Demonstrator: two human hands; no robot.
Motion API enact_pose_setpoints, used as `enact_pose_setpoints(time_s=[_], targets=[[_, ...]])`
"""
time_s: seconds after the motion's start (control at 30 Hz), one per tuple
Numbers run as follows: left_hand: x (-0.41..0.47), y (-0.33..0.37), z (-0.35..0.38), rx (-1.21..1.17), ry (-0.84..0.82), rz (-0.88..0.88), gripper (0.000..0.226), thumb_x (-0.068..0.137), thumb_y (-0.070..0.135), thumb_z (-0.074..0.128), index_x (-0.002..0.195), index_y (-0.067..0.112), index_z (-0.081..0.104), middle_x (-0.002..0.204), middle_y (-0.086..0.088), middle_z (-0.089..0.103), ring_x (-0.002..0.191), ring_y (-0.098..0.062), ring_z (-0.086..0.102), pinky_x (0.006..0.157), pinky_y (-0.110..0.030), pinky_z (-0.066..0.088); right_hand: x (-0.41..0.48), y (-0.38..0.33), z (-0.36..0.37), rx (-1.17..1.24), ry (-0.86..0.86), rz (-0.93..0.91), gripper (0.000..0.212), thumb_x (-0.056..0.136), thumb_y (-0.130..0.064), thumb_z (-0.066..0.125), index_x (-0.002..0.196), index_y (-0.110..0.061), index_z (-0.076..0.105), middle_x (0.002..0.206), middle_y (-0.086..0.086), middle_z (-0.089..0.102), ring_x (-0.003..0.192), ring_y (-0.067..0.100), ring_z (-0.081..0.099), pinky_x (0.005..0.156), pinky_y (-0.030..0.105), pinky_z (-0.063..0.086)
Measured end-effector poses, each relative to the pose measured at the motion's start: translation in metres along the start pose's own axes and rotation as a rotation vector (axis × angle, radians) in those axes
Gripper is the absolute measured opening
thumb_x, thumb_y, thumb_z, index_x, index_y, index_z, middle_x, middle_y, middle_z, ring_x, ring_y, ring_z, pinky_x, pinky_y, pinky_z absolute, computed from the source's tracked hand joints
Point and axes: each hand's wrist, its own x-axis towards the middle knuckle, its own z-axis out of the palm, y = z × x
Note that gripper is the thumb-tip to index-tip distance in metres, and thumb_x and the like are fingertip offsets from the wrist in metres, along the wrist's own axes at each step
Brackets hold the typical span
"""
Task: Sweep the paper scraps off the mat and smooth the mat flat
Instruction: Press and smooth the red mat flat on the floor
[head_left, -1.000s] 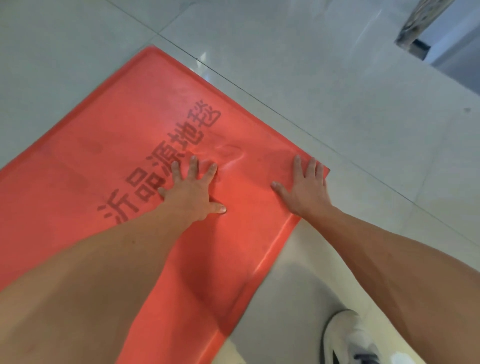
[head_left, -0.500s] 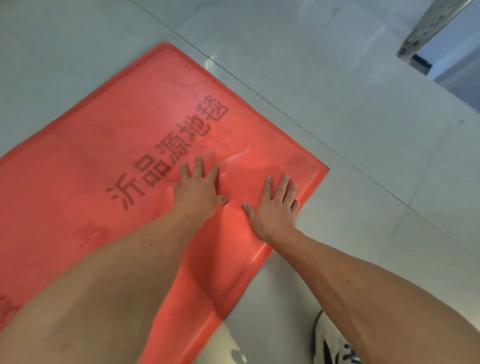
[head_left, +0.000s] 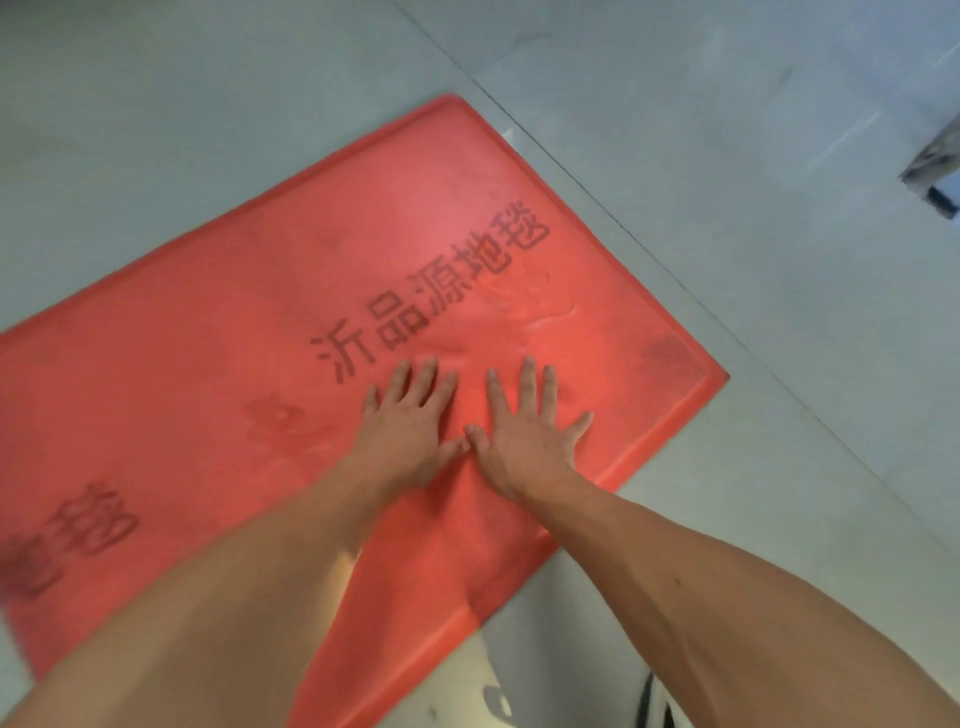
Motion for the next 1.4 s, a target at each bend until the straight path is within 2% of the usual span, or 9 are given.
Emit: enact_pose_setpoints(time_s=[0.1, 0.23, 0.37, 0.47, 0.6, 0.9, 1.13, 1.3, 1.4], targets=[[-0.021, -0.017, 0.009, -0.047, 0.037, -0.020, 0.075, 0.094, 0.054, 0.037, 0.156, 0.031, -0.001, 0.163, 0.007, -0.012, 0.150, -0.020, -0.013, 0.118, -0.055, 0.002, 0.008, -0.027, 0.001, -0.047, -0.005, -0.155, 0.068, 0.098, -0.056, 0.036, 0.155, -0.039, 0.005, 0.162, 0.001, -0.023, 0.147, 0.026, -0.025, 0.107, 0.076, 0.002], [-0.045, -0.048, 0.016, -0.081, 0.057, -0.091, 0.077, 0.093, 0.051, 0.039, 0.155, 0.032, -0.001, 0.162, 0.014, -0.012, 0.149, -0.016, -0.015, 0.117, -0.060, 0.004, 0.016, -0.069, 0.005, -0.081, -0.053, -0.280, 0.068, 0.097, -0.055, 0.038, 0.155, -0.040, 0.006, 0.164, 0.000, -0.019, 0.148, 0.026, -0.023, 0.107, 0.076, 0.003], [-0.069, -0.081, 0.023, -0.123, 0.098, -0.164, 0.082, 0.087, 0.062, 0.043, 0.154, 0.038, 0.003, 0.162, 0.015, -0.011, 0.149, -0.019, -0.013, 0.116, -0.061, 0.007, 0.015, -0.103, 0.013, -0.105, -0.065, -0.315, 0.075, 0.096, -0.056, 0.041, 0.157, -0.032, 0.004, 0.164, 0.001, -0.015, 0.149, 0.026, -0.019, 0.108, 0.075, 0.005], [-0.086, -0.103, 0.029, -0.123, 0.094, -0.234, 0.092, 0.081, 0.073, 0.045, 0.153, 0.041, -0.002, 0.162, 0.014, -0.014, 0.149, -0.020, -0.015, 0.117, -0.057, 0.004, 0.013, -0.123, 0.019, -0.154, -0.061, -0.368, 0.078, 0.095, -0.059, 0.040, 0.156, -0.033, 0.000, 0.164, 0.002, -0.018, 0.149, 0.026, -0.020, 0.108, 0.075, 0.006], [-0.109, -0.131, 0.036, -0.106, 0.083, -0.341, 0.102, 0.074, 0.083, 0.042, 0.153, 0.040, -0.007, 0.160, 0.015, -0.019, 0.148, -0.017, -0.018, 0.114, -0.064, 0.002, 0.014, -0.146, 0.024, -0.213, -0.080, -0.444, 0.082, 0.093, -0.063, 0.042, 0.156, -0.035, -0.002, 0.163, 0.002, -0.021, 0.149, 0.026, -0.022, 0.106, 0.076, 0.005], [-0.162, -0.169, 0.058, -0.241, 0.123, -0.583, 0.114, 0.066, 0.086, 0.047, 0.151, 0.042, -0.015, 0.160, 0.014, -0.022, 0.148, -0.021, -0.019, 0.118, -0.055, 0.002, 0.017, -0.187, 0.038, -0.376, -0.066, -0.659, 0.075, 0.093, -0.054, 0.040, 0.155, -0.040, -0.001, 0.163, 0.003, -0.021, 0.149, 0.027, -0.019, 0.103, 0.080, 0.003], [-0.193, -0.183, 0.078, -0.337, 0.279, -0.768, 0.103, 0.078, 0.077, 0.047, 0.156, 0.026, 0.005, 0.164, 0.004, -0.006, 0.150, -0.017, -0.006, 0.121, -0.037, 0.008, 0.015, -0.225, 0.045, -0.378, -0.029, -0.700, 0.075, 0.091, -0.069, 0.035, 0.154, -0.042, 0.003, 0.163, 0.002, -0.019, 0.149, 0.028, -0.019, 0.104, 0.080, 0.003], [-0.200, -0.201, 0.082, -0.343, 0.446, -0.868, 0.082, 0.092, 0.059, 0.042, 0.156, 0.016, 0.013, 0.163, -0.009, 0.007, 0.150, -0.027, 0.006, 0.121, -0.036, 0.008, 0.016, -0.251, 0.051, -0.337, -0.060, -0.615, 0.083, 0.084, -0.079, 0.036, 0.152, -0.049, -0.001, 0.162, 0.001, -0.022, 0.149, 0.030, -0.020, 0.101, 0.082, 0.005], [-0.196, -0.219, 0.076, -0.458, 0.376, -0.991, 0.089, 0.088, 0.066, 0.043, 0.156, 0.022, 0.006, 0.164, -0.007, -0.004, 0.150, -0.029, -0.001, 0.120, -0.043, 0.011, 0.015, -0.251, 0.051, -0.354, -0.077, -0.597, 0.084, 0.084, -0.080, 0.035, 0.151, -0.050, -0.006, 0.161, 0.002, -0.026, 0.148, 0.030, -0.023, 0.099, 0.083, 0.005]])
